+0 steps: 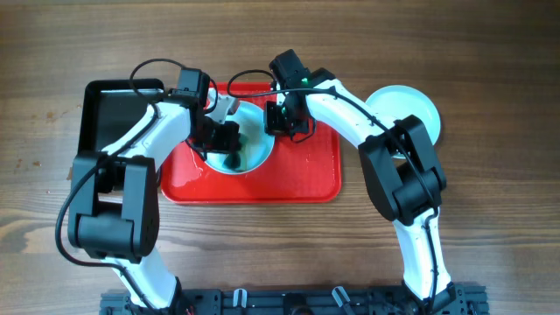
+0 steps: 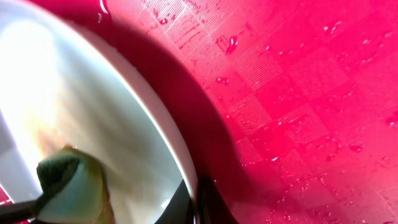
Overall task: Clean dirty plates on tray and stack at the side
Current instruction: 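Scrub the last plate with the sponge in the left gripper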
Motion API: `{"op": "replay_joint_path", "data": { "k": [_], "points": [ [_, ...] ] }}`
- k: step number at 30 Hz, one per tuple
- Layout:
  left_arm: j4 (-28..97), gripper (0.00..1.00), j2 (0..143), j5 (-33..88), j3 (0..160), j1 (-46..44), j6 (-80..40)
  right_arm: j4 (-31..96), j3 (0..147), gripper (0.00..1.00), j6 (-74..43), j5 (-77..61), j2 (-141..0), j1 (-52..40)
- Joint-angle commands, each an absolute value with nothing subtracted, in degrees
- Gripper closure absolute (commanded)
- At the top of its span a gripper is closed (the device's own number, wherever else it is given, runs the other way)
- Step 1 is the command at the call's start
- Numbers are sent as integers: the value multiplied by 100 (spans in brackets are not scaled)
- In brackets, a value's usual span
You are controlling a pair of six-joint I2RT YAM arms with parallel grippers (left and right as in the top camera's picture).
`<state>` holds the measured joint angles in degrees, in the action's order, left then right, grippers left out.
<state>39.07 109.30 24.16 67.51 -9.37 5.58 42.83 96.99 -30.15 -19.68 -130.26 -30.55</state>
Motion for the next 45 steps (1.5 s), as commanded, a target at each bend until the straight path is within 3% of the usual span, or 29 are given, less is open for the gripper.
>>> {"op": "replay_joint_path", "data": {
  "k": [1,6,11,14,16,22,29,34,37,41,45],
  "points": [
    [3133,96,11102,2475,6665,-1000,301,4292,9585,96,-3100,-1785,-13181,-3017],
    [1876,96,11102,615,6663,-1000,-1699,4292,9585,96,-3100,-1780,-13181,-3017],
    [2432,96,11102,-760,6663,-1000,-2781,4285,9585,95,-3081,-1780,-13181,-3017],
    [3380,96,11102,-316,6663,-1002,-2508,4281,9585,96,-3081,-1780,-13181,-3017],
    [3905,96,11102,1052,6665,-1002,-1122,4276,9585,96,-3041,-1782,-13181,-3017],
    [4071,96,11102,3697,6665,-1002,405,4285,9585,96,-3037,-1782,-13181,-3041],
    [3691,96,11102,3688,6665,-996,489,4276,9585,96,-3039,-1782,-13181,-3044],
    [2722,96,11102,2222,6665,-996,-808,4283,9585,96,-3039,-1782,-13181,-3044],
    [2386,96,11102,423,6665,-996,-1874,4283,9585,96,-3037,-1782,-13181,-3044],
    [2818,96,11102,-1229,6665,-996,-2877,4274,9585,95,-3035,-1782,-13181,-3044],
    [3538,96,11102,-1586,6665,-996,-3253,4263,9585,96,-3015,-1782,-13181,-3044]
  ]
}}
